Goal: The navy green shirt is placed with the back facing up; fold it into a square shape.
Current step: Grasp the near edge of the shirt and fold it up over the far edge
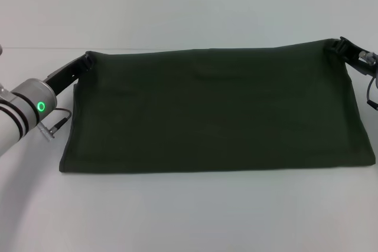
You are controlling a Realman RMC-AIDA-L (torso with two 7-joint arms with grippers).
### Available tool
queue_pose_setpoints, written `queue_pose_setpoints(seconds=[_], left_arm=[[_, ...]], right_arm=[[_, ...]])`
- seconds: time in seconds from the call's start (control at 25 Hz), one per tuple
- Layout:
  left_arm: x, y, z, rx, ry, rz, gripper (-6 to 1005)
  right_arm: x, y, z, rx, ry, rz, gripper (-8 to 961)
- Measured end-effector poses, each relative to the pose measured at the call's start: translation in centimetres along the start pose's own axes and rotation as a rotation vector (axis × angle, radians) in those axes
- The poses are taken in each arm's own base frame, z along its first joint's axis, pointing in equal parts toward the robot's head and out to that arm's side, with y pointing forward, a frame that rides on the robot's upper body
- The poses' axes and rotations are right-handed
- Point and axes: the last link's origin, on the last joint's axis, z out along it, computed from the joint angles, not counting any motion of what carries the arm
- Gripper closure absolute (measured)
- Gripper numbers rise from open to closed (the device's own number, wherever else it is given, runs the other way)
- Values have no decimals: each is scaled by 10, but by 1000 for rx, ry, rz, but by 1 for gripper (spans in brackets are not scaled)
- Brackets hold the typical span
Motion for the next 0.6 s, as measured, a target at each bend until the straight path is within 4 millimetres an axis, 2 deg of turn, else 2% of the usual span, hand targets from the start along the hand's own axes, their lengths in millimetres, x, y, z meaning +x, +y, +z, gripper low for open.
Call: queue_pose_setpoints(seconds=[0.6], left_arm=[[-3,1,2,15,40,-13,973]], right_arm=[[-2,5,4,7,-5,-57,879]])
